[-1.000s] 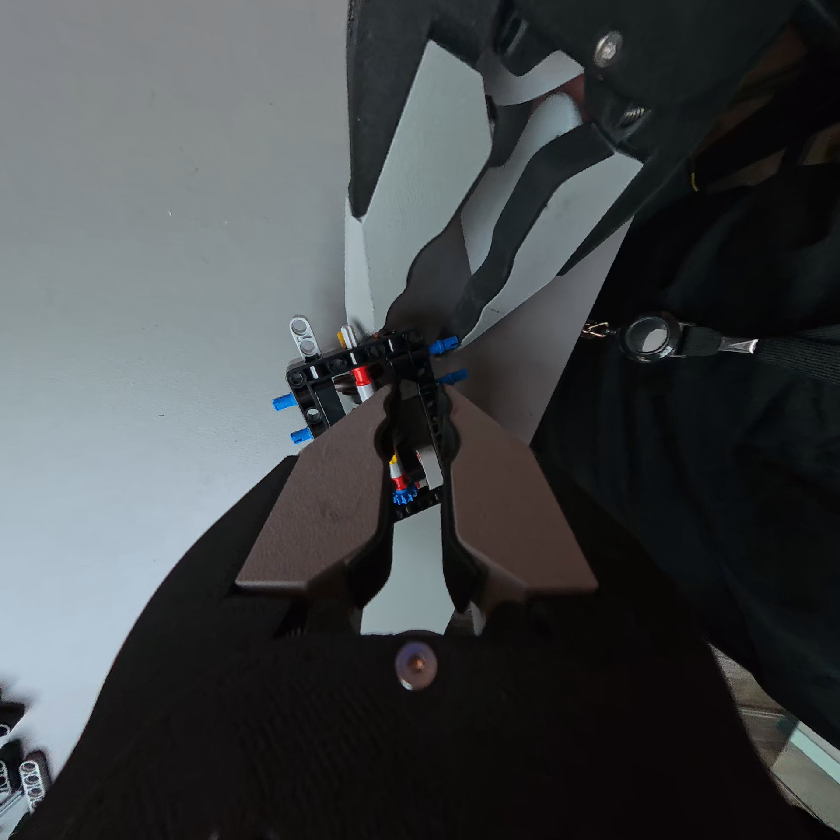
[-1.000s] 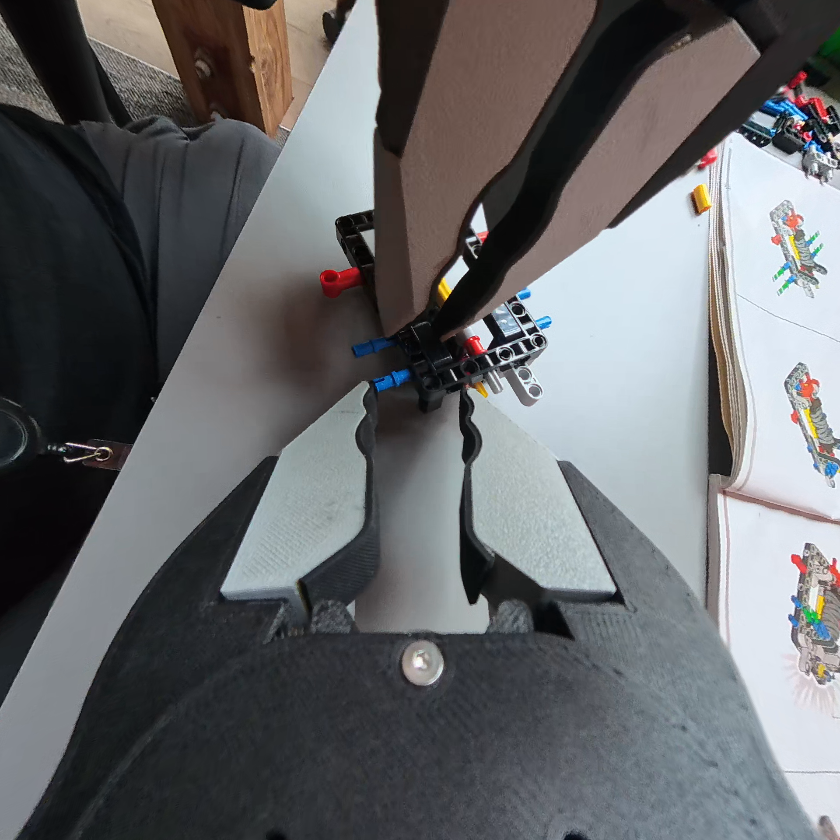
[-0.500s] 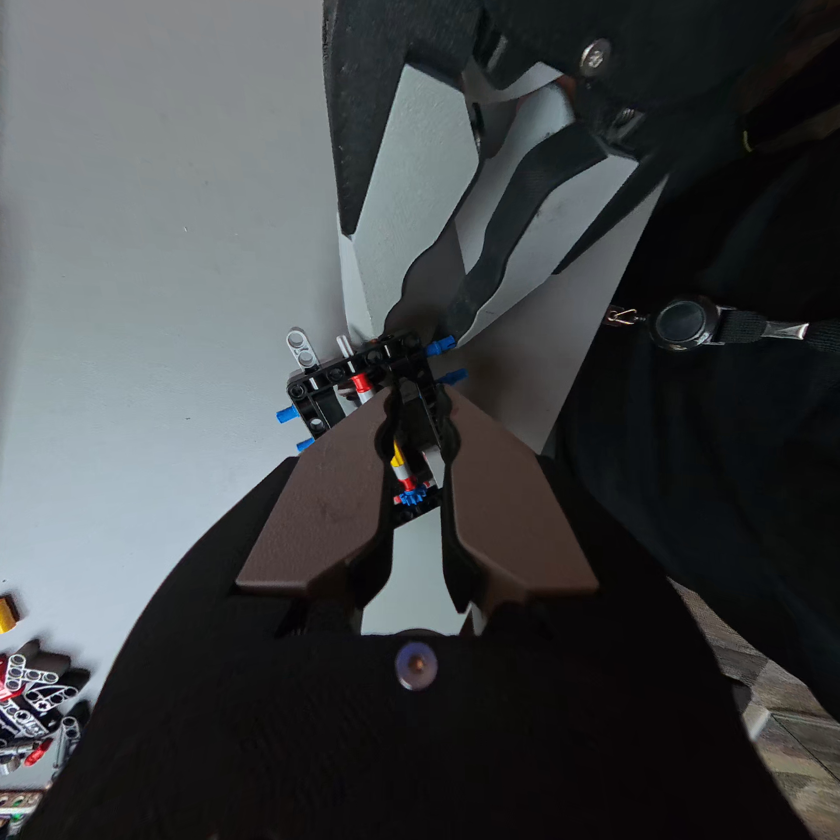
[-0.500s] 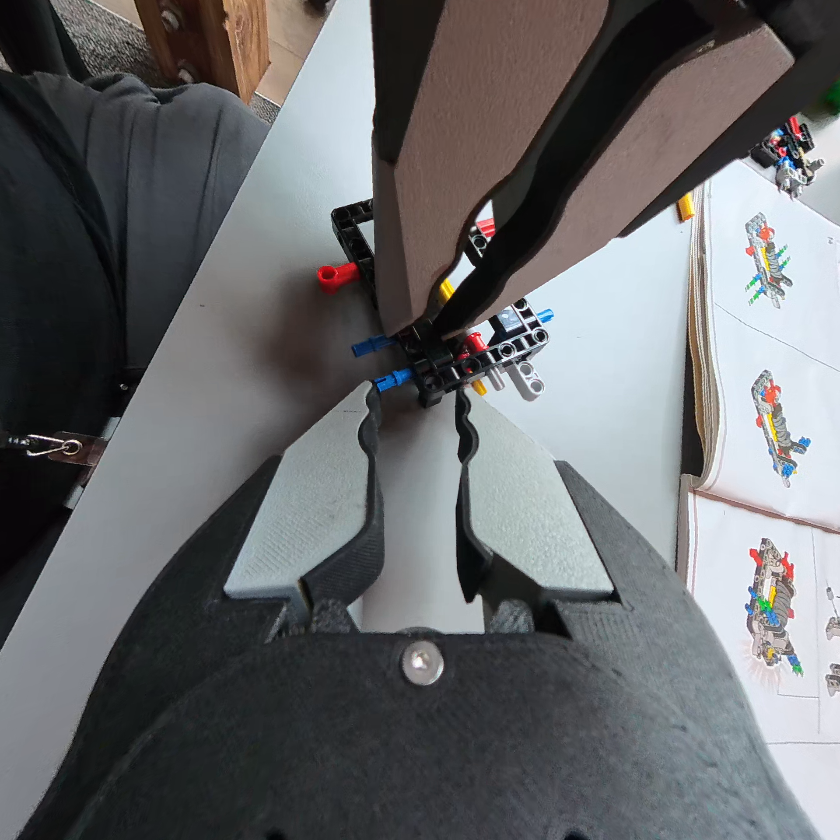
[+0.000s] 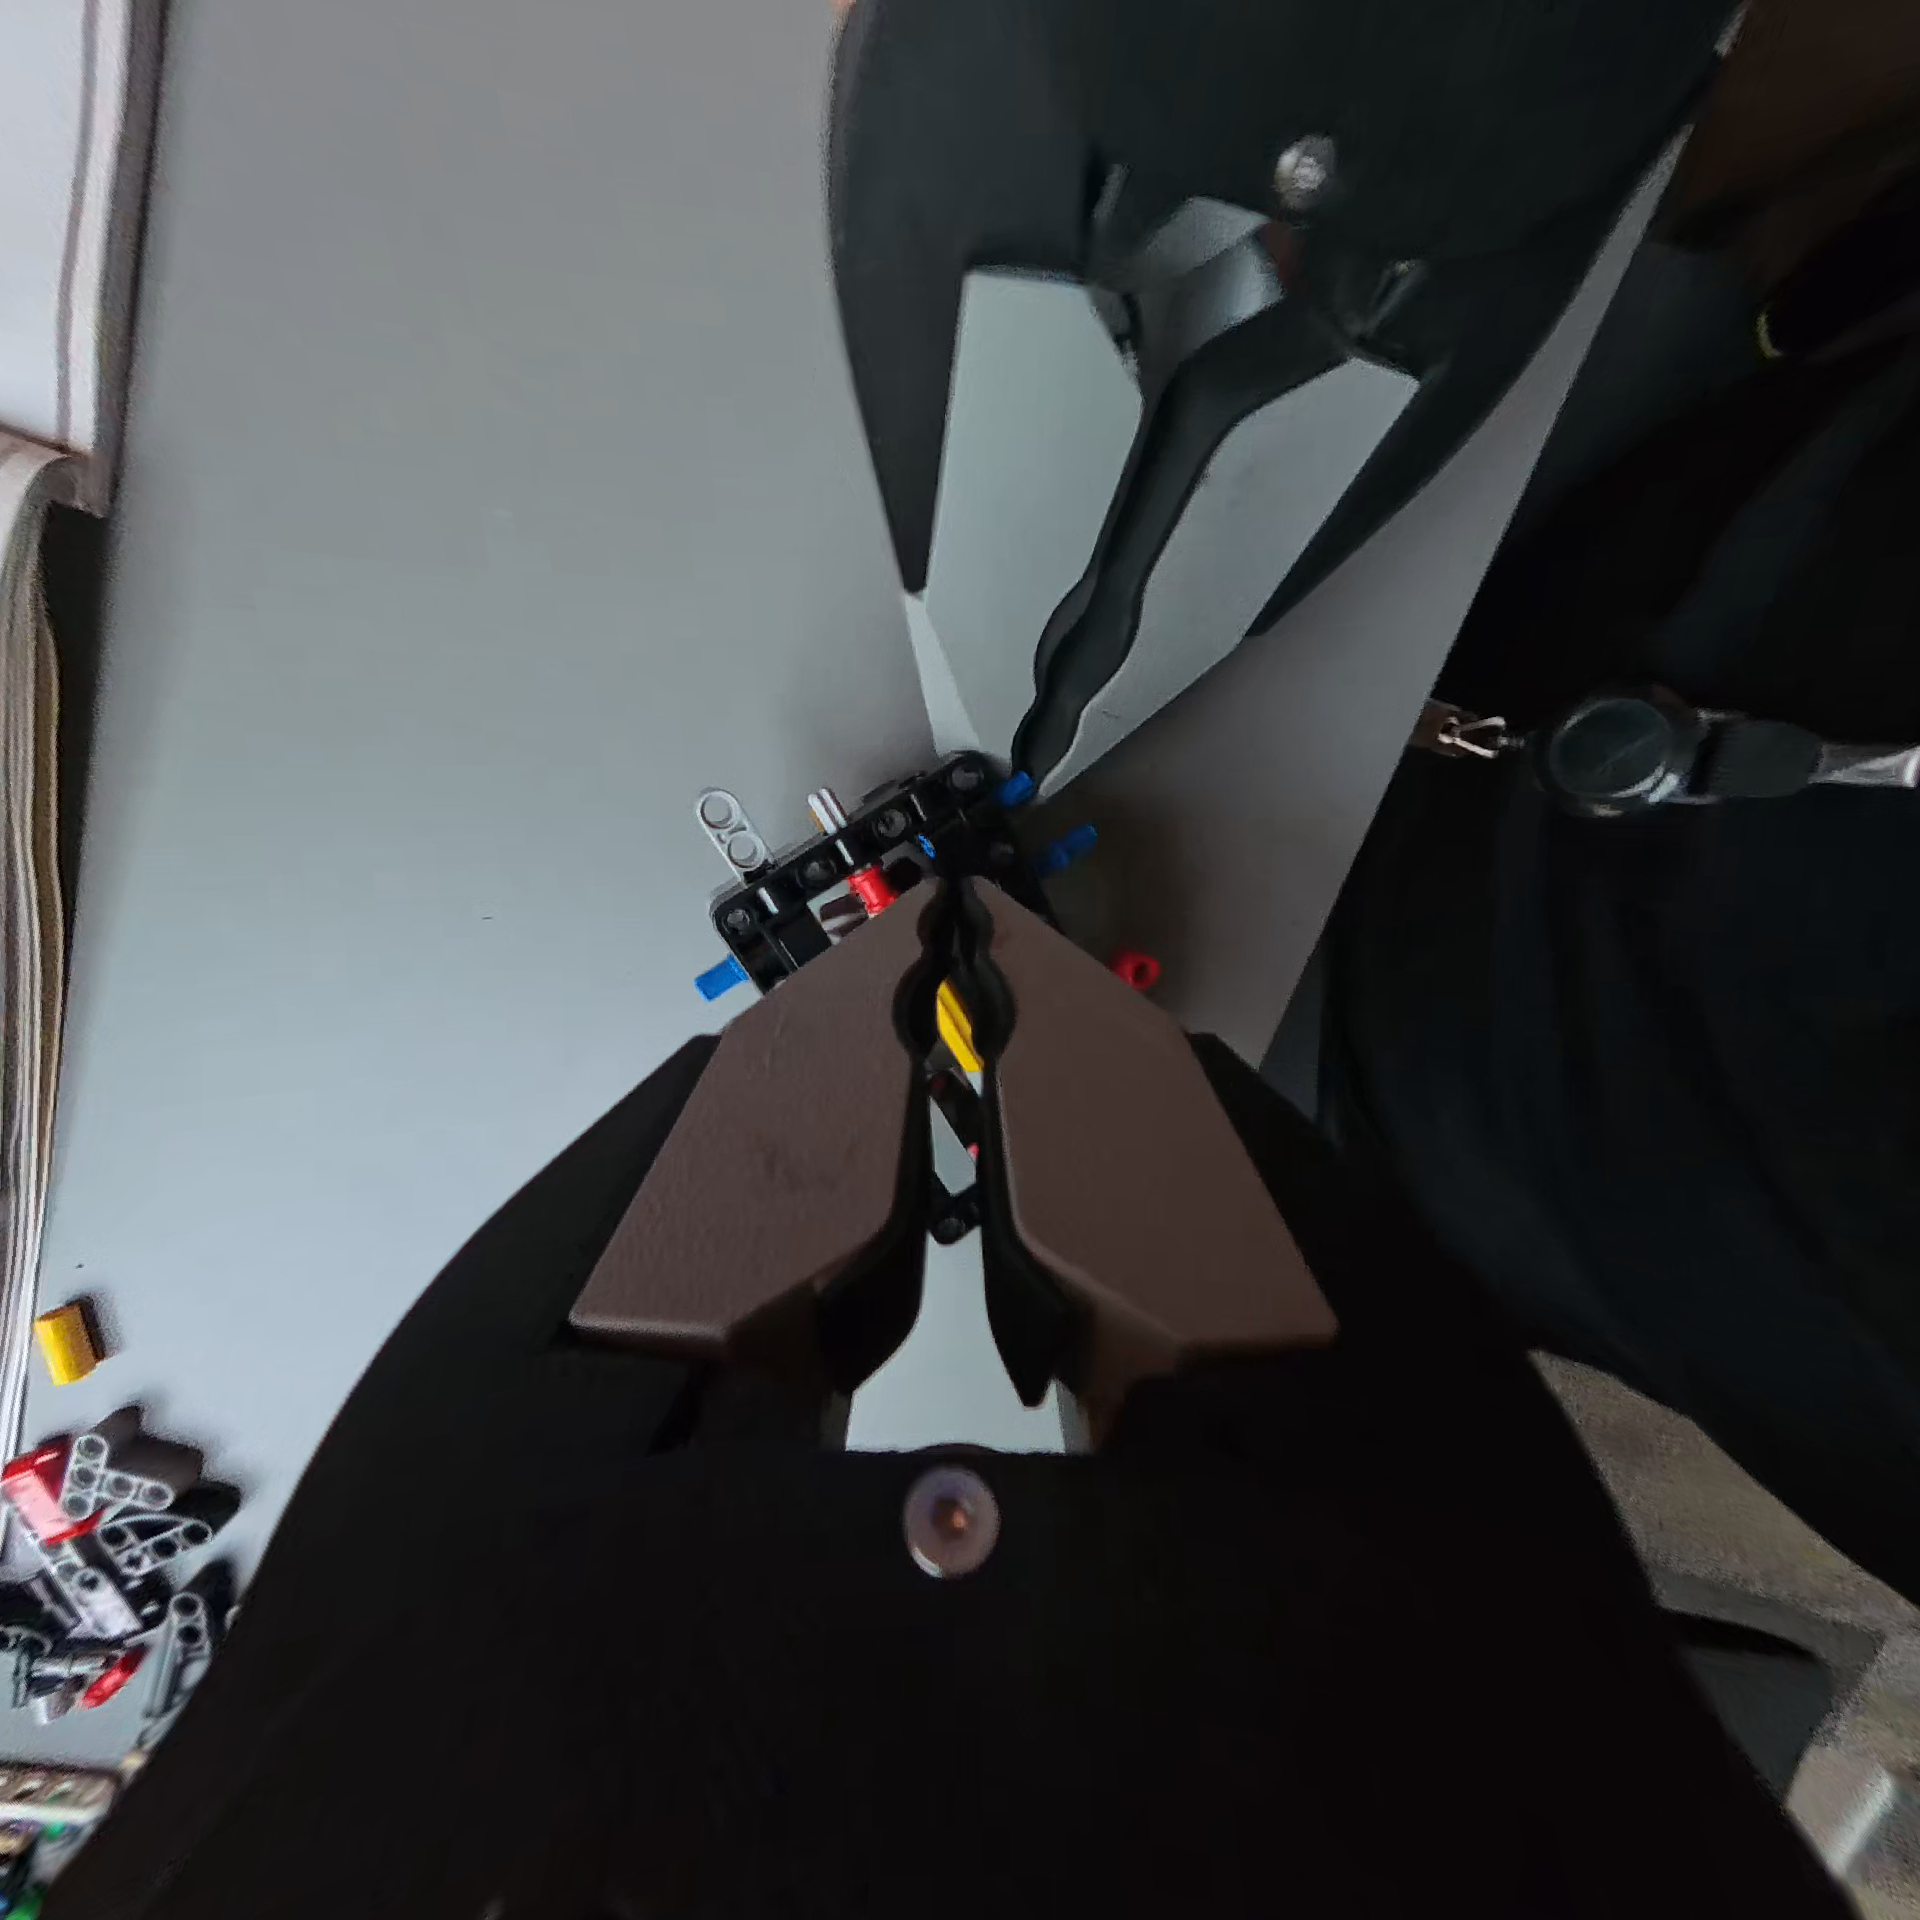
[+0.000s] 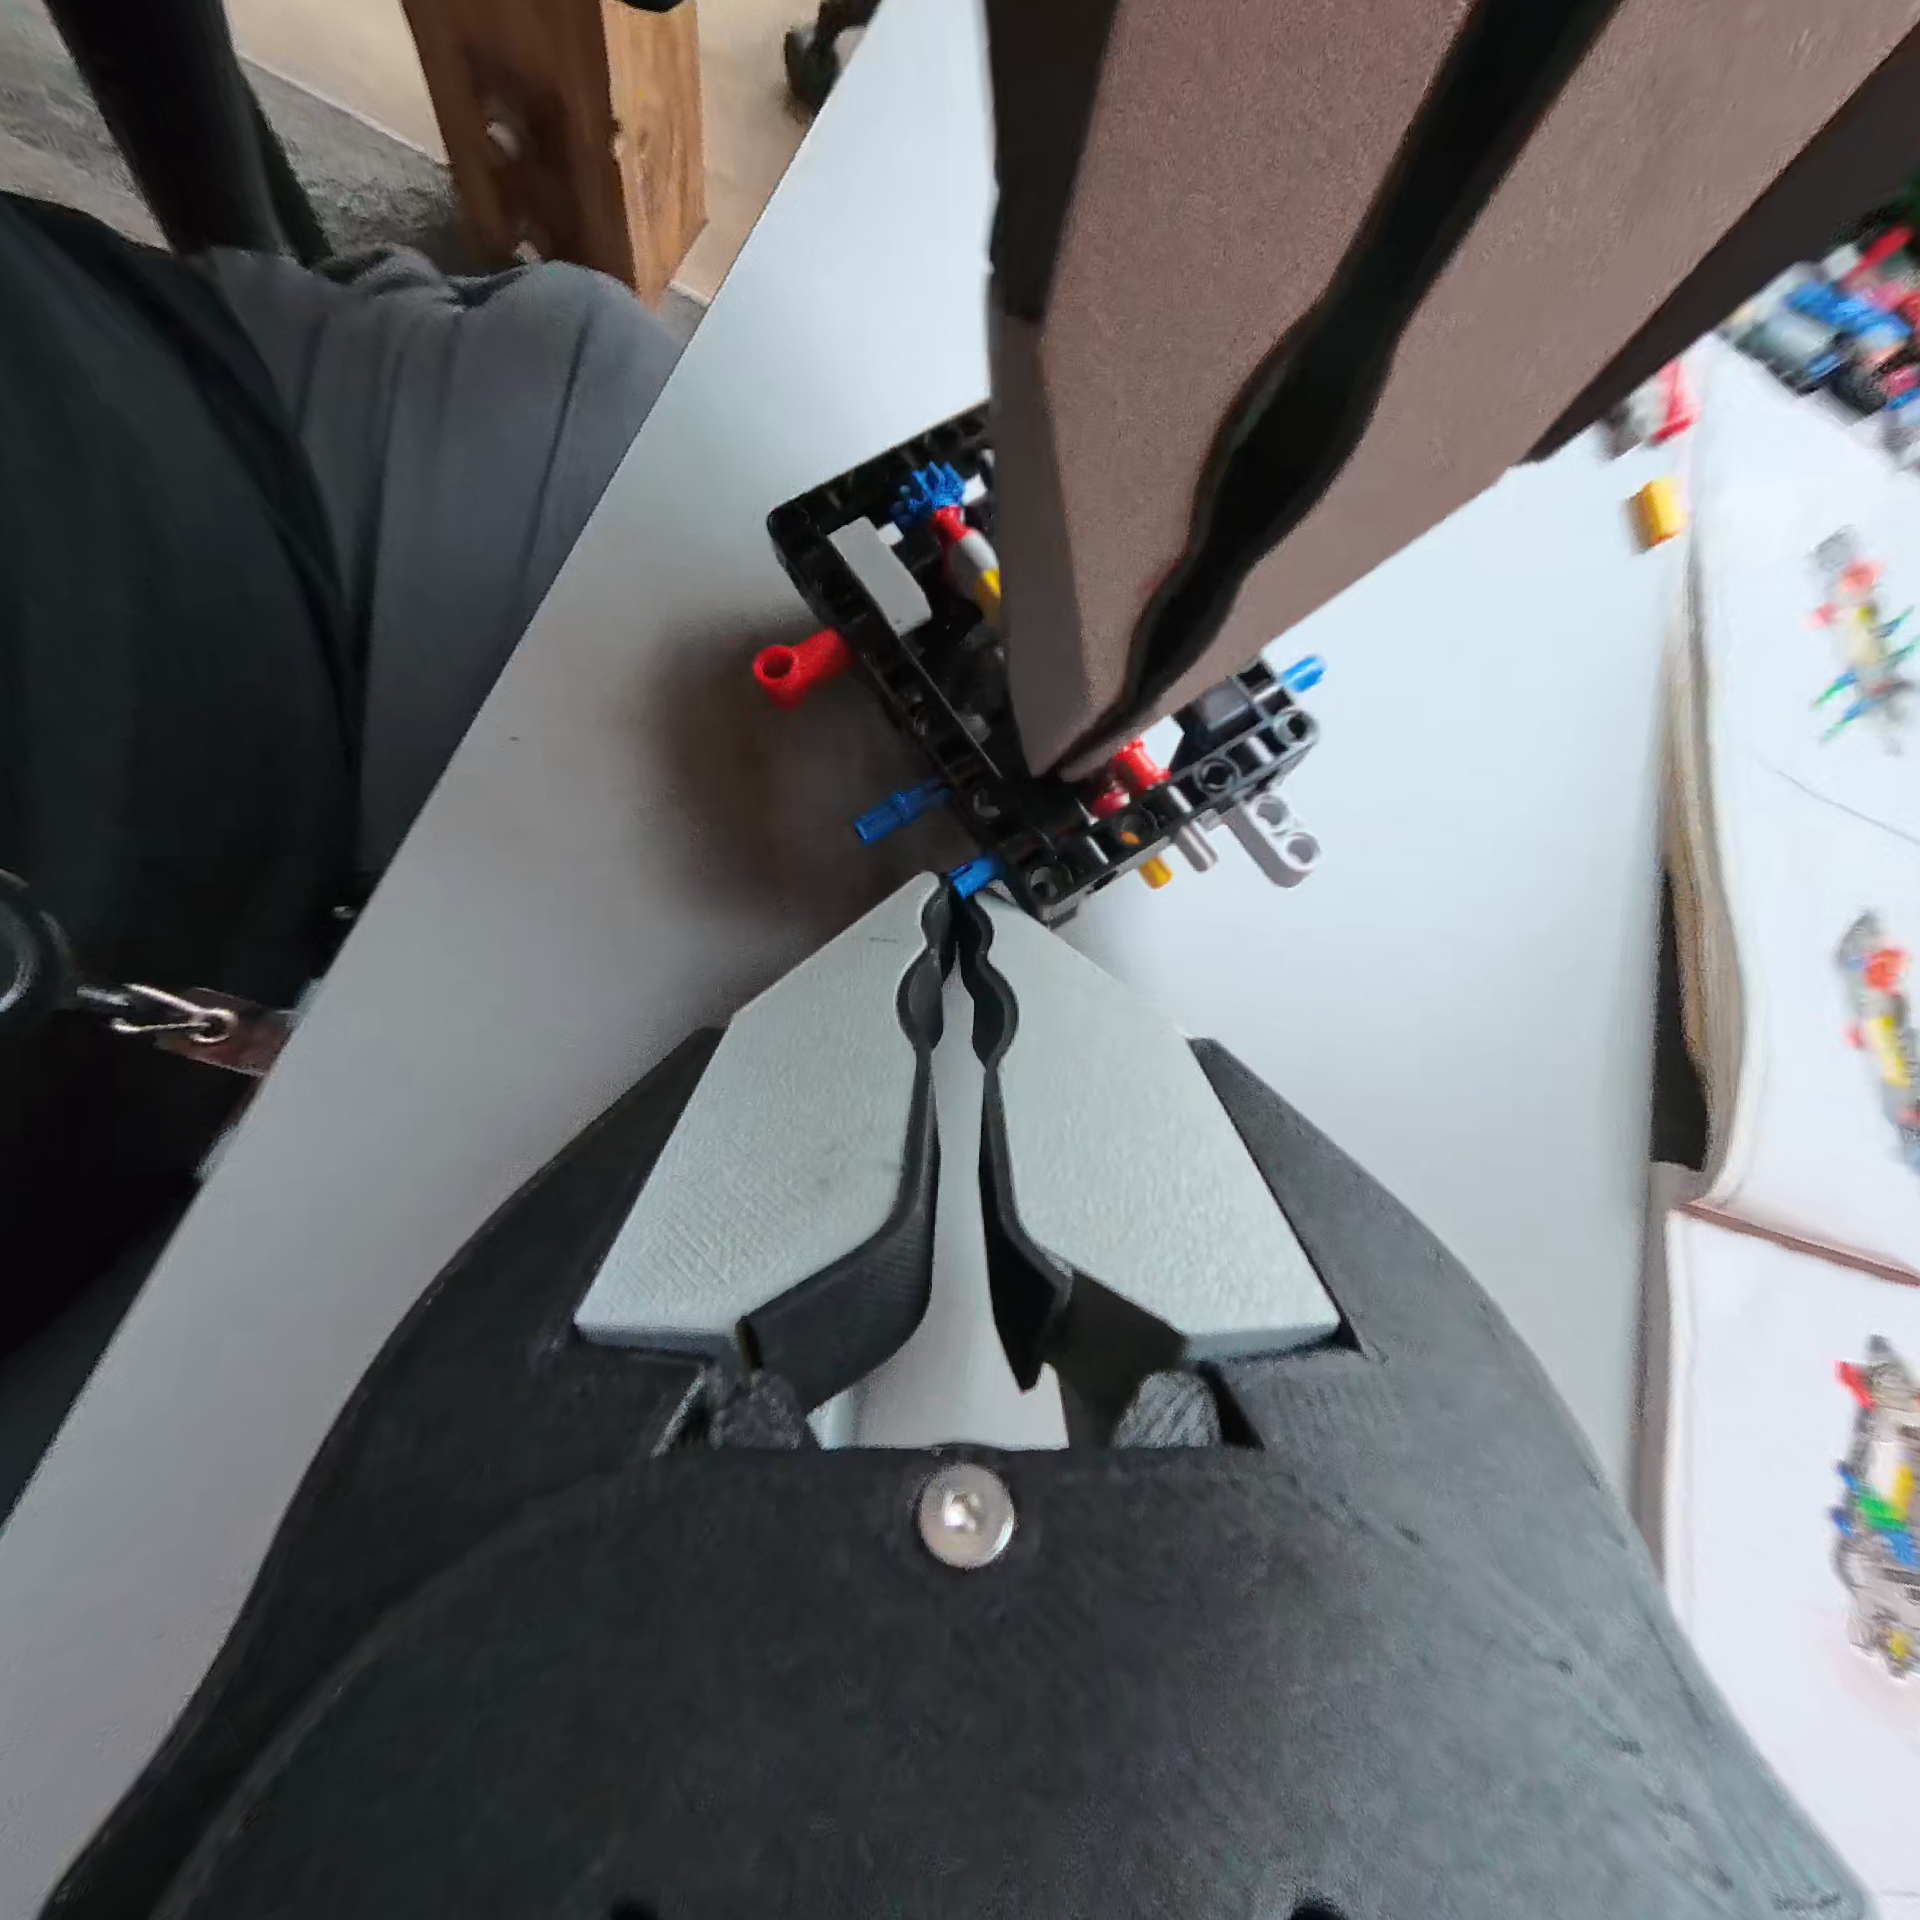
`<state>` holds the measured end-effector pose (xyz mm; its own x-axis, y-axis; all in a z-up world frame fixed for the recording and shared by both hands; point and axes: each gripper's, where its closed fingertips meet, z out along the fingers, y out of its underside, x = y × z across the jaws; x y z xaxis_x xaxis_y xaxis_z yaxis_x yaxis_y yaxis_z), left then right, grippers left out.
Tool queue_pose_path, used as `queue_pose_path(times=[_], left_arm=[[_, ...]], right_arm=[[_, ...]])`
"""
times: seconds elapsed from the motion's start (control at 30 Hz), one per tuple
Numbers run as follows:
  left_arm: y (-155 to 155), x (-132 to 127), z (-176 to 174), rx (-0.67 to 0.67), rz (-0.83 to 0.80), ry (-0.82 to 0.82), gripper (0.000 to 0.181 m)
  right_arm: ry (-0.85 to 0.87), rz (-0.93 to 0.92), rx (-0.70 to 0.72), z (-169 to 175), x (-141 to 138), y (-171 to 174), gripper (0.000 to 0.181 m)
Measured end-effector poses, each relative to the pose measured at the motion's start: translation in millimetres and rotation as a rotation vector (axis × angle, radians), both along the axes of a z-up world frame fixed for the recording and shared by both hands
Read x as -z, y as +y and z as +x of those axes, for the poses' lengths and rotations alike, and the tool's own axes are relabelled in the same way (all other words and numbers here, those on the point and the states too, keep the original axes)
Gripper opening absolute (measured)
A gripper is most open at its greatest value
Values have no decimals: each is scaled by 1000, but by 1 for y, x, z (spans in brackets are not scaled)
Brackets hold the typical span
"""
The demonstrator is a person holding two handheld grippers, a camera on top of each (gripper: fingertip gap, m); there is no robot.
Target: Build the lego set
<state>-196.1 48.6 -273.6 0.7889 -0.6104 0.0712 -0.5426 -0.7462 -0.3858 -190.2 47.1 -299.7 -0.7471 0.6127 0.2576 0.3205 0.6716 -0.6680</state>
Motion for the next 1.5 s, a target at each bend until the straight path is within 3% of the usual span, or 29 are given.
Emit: queue_pose_path(times=[0.27, 0.37, 0.53, 0.77, 0.97, 1.27, 1.4, 1.5], left_arm=[[-3, -8, -2, -46, 44, -113, 0], [-12, -16, -10, -119, 55, -134, 12], [-24, -19, 4, -214, 183, -174, 13], [-17, -2, 13, -305, 200, -161, 11], [-21, 4, 10, -329, 215, -52, 22], [-29, 19, -4, -297, 216, 67, 7], [-26, 19, 0, -227, 248, 61, 5], [-27, 19, -4, -234, 249, 57, 5]], right_arm=[[101, 61, -4, -1, 0, 5, 10], [108, 63, 16, 0, -1, 12, 18], [106, -56, 16, 5, -14, 18, 30], [102, -161, -11, -4, -33, 7, 63], [89, -46, -100, -3, -25, -2, 50], [91, 51, -146, -7, -28, -9, 41], [82, 36, -77, -20, -30, -12, 73], [108, 90, -53, -24, -27, -10, 64]])
